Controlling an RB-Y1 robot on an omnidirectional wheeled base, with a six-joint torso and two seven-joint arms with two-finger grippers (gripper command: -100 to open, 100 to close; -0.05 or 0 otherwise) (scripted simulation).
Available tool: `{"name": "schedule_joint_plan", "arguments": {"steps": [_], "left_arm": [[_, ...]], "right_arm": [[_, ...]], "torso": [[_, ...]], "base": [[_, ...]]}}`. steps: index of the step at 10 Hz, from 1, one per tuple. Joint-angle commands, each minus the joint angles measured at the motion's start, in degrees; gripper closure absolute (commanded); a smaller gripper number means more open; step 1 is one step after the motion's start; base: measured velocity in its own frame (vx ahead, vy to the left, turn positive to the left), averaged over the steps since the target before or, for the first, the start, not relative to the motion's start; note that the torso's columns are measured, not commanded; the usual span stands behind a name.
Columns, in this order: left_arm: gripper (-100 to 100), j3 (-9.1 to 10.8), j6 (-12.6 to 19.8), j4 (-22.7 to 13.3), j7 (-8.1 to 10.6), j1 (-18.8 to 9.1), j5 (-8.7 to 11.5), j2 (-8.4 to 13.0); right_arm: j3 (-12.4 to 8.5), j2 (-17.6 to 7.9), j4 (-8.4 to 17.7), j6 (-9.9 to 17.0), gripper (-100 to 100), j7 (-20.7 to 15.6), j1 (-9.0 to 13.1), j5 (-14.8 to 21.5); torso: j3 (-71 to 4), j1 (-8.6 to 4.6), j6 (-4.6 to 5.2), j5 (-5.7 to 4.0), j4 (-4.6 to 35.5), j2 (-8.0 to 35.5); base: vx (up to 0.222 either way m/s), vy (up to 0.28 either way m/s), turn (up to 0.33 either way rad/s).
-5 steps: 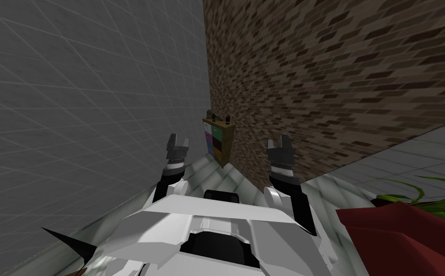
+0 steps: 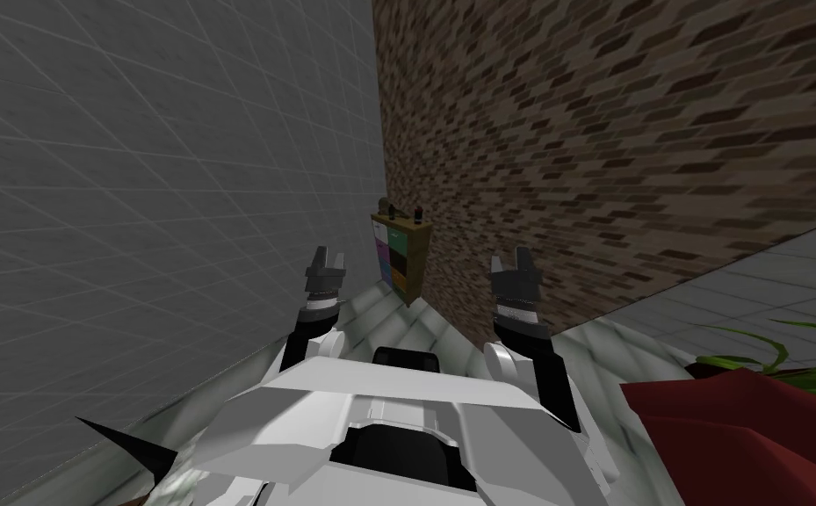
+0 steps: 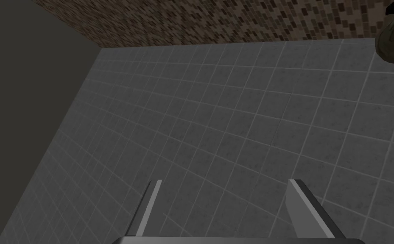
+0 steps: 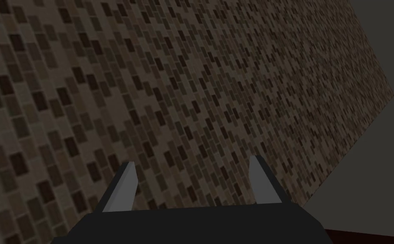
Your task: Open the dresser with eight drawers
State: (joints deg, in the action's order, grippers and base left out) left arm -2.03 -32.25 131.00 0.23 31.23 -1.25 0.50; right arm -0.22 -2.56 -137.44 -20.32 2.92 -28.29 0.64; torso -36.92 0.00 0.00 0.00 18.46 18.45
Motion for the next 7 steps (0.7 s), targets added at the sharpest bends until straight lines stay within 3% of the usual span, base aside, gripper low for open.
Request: {"name": "schedule_joint_plan", "arguments": {"steps": [1,4,5,7], "left_arm": [[0,0.00,0.0,0.0,0.00,0.0,0.0,0.0],[0,0.00,0.0,0.0,0.00,0.0,0.0,0.0],[-100,-0.13,0.1,-0.6,-0.09,-0.2,-0.1,1.6],[-100,-0.43,0.3,-1.9,-0.29,-0.8,-0.5,3.7]], "right_arm": [[0.0,0.0,0.0,0.0,0,0.0,0.0,0.0],[0.0,0.0,0.0,0.0,0,0.0,0.0,0.0],[0.0,0.0,0.0,0.0,0,0.0,0.0,0.0],[0.0,0.0,0.0,0.0,0,0.0,0.0,0.0]], "torso": [[-8.4,0.00,0.00,0.00,4.2,4.2],[-33.8,0.00,0.00,0.00,16.9,16.9],[-42.3,0.00,0.00,0.00,21.1,21.2],[-47.4,0.05,0.00,0.02,23.6,23.5]], "base": [[0.000,0.000,0.000],[0.000,0.000,0.000],[0.023,0.004,-0.022],[0.046,0.018,-0.046]]}}
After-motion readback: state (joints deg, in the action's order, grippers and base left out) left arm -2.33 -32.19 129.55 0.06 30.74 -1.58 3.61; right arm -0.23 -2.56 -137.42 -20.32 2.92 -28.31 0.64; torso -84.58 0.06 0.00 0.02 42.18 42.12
